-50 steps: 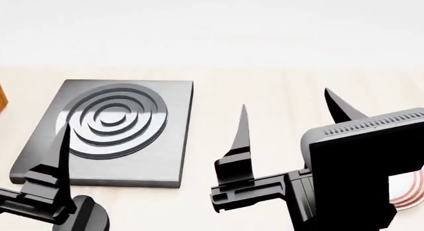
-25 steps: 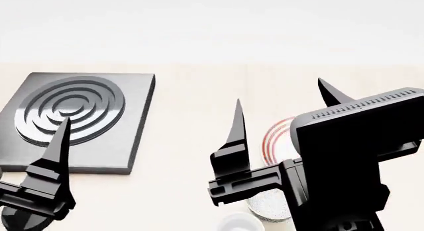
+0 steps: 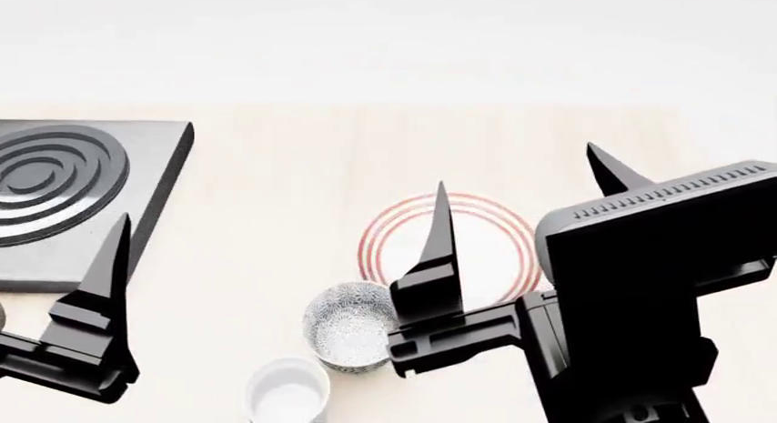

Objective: Pick the akita bowl between the plate and the ramekin and place it on the plate.

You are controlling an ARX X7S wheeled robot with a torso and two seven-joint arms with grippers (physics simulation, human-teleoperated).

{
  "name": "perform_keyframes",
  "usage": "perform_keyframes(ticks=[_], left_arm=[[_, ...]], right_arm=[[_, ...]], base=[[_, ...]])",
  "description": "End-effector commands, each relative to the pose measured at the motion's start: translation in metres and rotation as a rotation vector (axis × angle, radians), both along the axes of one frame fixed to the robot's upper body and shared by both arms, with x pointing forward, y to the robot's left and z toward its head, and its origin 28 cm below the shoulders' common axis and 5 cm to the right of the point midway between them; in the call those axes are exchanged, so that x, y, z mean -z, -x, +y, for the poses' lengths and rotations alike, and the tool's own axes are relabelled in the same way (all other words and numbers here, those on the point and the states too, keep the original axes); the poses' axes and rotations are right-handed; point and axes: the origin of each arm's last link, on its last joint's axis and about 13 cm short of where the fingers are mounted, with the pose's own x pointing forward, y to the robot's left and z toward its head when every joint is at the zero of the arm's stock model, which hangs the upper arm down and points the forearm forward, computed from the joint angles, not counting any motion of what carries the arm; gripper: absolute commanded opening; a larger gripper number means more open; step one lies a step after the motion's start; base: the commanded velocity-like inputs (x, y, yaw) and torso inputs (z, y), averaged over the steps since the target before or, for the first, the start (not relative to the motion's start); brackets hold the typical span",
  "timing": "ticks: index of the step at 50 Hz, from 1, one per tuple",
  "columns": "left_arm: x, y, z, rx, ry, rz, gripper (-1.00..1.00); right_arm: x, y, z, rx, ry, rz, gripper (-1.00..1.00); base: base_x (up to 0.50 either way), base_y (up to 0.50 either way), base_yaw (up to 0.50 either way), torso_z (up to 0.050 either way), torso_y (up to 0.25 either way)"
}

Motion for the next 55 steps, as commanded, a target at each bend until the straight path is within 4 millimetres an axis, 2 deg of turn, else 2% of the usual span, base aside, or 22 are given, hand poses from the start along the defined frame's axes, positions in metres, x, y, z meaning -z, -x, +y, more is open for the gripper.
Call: perform_keyframes(ticks=[1, 9, 19, 31, 33, 34, 35, 36, 37, 40, 49, 55], left_arm=[[0.001, -0.001, 0.001, -0.010, -0.001, 0.003, 1.00], [0.001, 0.000, 0.001, -0.008, -0.001, 0.002, 1.00], [0.000, 0.000, 0.001, -0.009, -0.001, 0.002, 1.00], [0.000, 0.000, 0.002, -0.015, 0.003, 0.002, 1.00], [0.000, 0.000, 0.002, -0.015, 0.002, 0.004, 1.00], [-0.013, -0.014, 0.014, -0.100, -0.053, -0.048, 1.00], [-0.013, -0.015, 0.015, -0.101, -0.053, -0.048, 1.00], [-0.013, -0.015, 0.015, -0.104, -0.054, -0.049, 1.00], [-0.013, -0.016, 0.016, -0.108, -0.054, -0.049, 1.00], [-0.012, -0.018, 0.018, -0.116, -0.055, -0.042, 1.00], [-0.014, -0.018, 0.021, -0.126, -0.072, -0.040, 1.00], [-0.014, -0.017, 0.021, -0.124, -0.077, -0.040, 1.00]], right_arm=[[0.002, 0.001, 0.001, 0.000, 0.012, -0.018, 1.00], [0.002, 0.001, 0.000, -0.033, -0.036, 0.003, 1.00], [0.000, 0.000, 0.000, -0.041, -0.063, 0.018, 1.00], [-0.004, -0.001, 0.001, -0.039, -0.009, 0.007, 1.00], [-0.004, -0.003, 0.001, -0.009, 0.041, -0.010, 1.00], [-0.027, -0.029, -0.025, 0.048, 0.203, 0.000, 1.00], [-0.042, -0.059, 0.003, -0.076, 0.224, 0.038, 1.00], [-0.040, -0.069, 0.008, -0.132, 0.366, 0.067, 1.00], [-0.037, -0.068, 0.011, -0.182, 0.541, 0.093, 1.00], [-0.046, -0.072, 0.002, -0.279, 0.746, 0.131, 1.00], [-0.047, -0.090, 0.005, -0.294, 0.918, 0.117, 1.00], [-0.047, -0.095, 0.012, -0.358, 1.010, 0.145, 1.00]], base=[[0.00, 0.00, 0.00, 0.000, 0.000], [0.07, -0.05, 0.00, 0.000, 0.000], [0.47, -0.31, 0.00, 0.000, 0.000], [0.50, -0.21, 0.00, 0.000, 0.000], [0.45, 0.02, 0.00, 0.000, 0.000], [0.00, 0.00, 0.00, 0.000, 0.000], [0.00, 0.00, 0.00, 0.000, 0.000], [0.00, 0.00, 0.00, 0.000, 0.000], [0.00, 0.00, 0.00, 0.000, 0.000], [0.00, 0.00, 0.00, 0.000, 0.000], [0.00, 0.00, 0.00, 0.000, 0.000], [0.00, 0.00, 0.00, 0.000, 0.000]])
